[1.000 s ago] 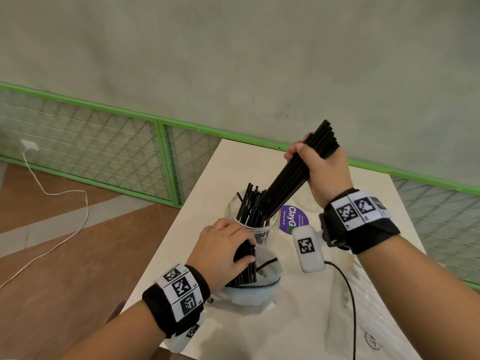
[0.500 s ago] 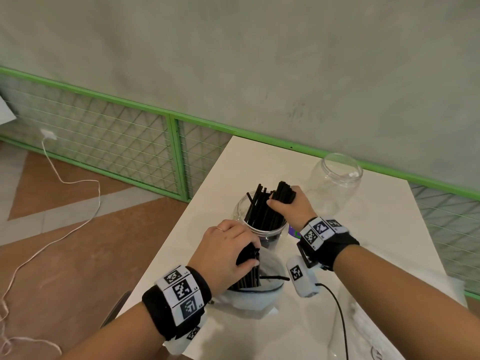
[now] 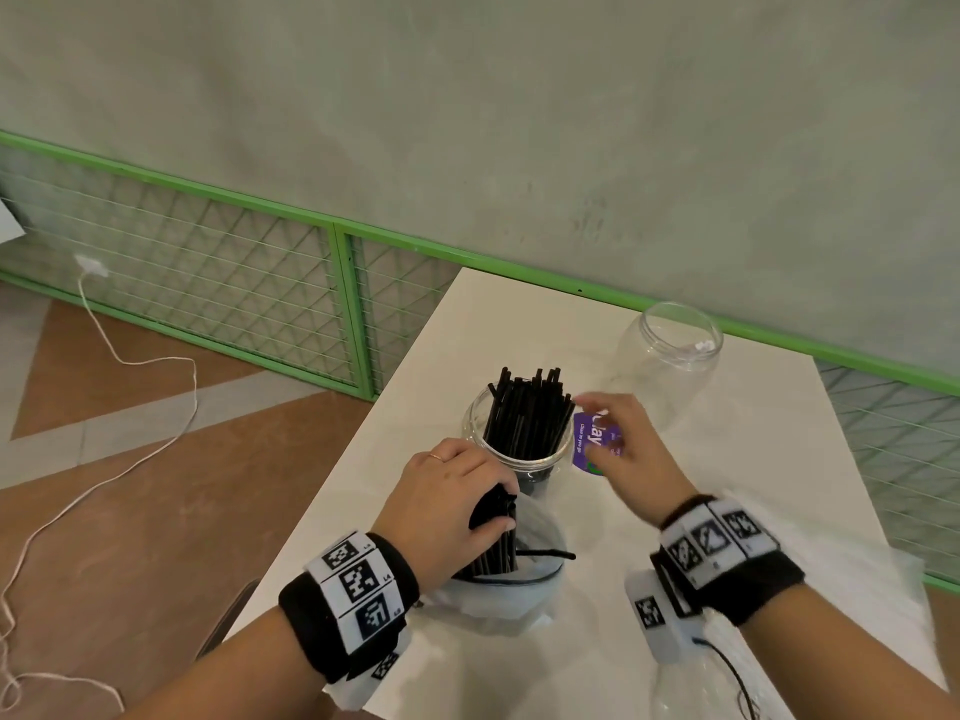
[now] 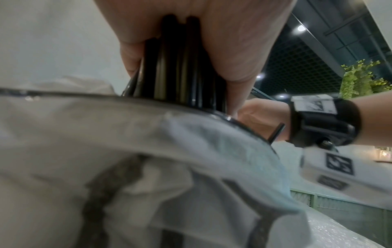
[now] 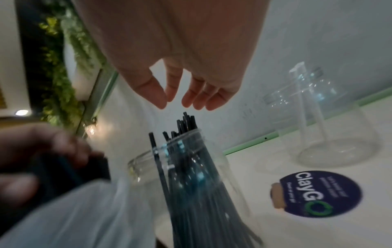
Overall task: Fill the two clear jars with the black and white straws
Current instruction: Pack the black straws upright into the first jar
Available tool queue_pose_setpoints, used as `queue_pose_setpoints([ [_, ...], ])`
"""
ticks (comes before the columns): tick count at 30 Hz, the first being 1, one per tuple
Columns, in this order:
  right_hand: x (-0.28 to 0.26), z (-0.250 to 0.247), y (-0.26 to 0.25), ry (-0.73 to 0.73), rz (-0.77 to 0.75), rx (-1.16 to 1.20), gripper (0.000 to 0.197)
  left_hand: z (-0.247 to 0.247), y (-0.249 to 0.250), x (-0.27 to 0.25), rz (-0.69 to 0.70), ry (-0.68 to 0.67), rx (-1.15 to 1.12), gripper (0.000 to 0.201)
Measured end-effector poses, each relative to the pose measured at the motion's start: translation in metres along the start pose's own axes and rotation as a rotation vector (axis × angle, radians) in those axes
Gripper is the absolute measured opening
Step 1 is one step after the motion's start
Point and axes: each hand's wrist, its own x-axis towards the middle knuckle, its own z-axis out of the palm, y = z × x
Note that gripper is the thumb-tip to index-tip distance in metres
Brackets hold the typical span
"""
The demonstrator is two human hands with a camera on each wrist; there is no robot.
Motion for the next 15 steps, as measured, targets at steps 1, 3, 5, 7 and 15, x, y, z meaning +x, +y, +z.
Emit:
queue_pose_setpoints([
  [1,-0.013,0.001,0.002,-0.047,-0.012,-0.024,0.049,0.000,0.000,0.000,0.002,0.002,0.000,0.026],
  [3,-0.038,0.007,0.004,-0.148,-0.001,-0.047,0.060,0.000,0.000,0.000,0.008,0.013,-0.005,0.025],
  [5,-0.059,0.019,0.006,-0.215,-0.008,-0.074,0.067,0.000,0.000,0.000,0.018,0.022,-0.015,0.025],
  [7,-0.075,0.035,0.012,-0.232,-0.054,-0.076,0.070,-0.001,0.000,0.000,0.026,0.025,-0.023,0.024],
  [15,-0.076,0.080,0.014,-0.215,0.058,0.036,0.064,-0.011,0.006,-0.002,0.007,0.018,-0.203,0.044],
])
